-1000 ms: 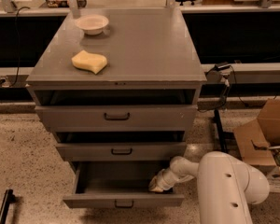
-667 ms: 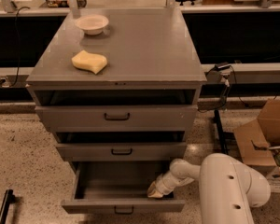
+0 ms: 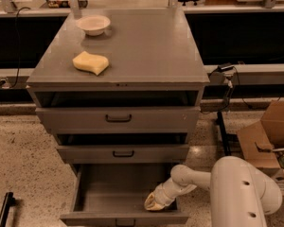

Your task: Open bottom drawer

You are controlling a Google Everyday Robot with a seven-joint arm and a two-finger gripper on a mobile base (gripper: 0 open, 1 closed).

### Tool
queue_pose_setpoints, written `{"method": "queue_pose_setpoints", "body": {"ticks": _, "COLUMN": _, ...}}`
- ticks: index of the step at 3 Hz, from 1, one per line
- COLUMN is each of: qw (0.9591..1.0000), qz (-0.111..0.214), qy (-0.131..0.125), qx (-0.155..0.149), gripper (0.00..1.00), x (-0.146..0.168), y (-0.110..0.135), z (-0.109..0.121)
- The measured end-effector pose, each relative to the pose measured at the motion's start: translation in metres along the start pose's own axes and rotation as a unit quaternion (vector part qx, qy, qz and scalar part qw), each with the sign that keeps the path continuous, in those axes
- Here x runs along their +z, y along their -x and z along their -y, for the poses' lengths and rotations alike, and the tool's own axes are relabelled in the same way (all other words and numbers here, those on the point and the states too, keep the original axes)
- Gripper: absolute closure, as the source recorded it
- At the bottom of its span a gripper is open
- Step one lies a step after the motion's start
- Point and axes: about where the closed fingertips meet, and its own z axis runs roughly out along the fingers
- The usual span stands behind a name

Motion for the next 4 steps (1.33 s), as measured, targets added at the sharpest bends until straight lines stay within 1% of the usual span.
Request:
{"method": "queue_pose_setpoints", "body": {"ticks": 1, "qw": 1.0, "qz": 0.001, "qy": 0.001, "qx": -0.001, "gripper": 1.0, "x": 0.0, "y": 0.002, "z": -0.002}}
{"method": "queue_pose_setpoints", "body": {"ticks": 2, "qw": 0.9999, "qz": 0.01, "qy": -0.008, "qx": -0.009, "gripper": 1.0, "x": -0.003, "y": 0.018, "z": -0.011}}
{"method": "queue_pose_setpoints", "body": {"ticks": 3, "qw": 0.9988, "qz": 0.024, "qy": -0.034, "qx": -0.025, "gripper": 1.0, "x": -0.009, "y": 0.048, "z": -0.014}}
{"method": "queue_pose_setpoints", "body": {"ticks": 4, "qw": 0.9962, "qz": 0.047, "qy": -0.065, "qx": -0.035, "gripper": 1.0, "x": -0.015, "y": 0.072, "z": -0.016}}
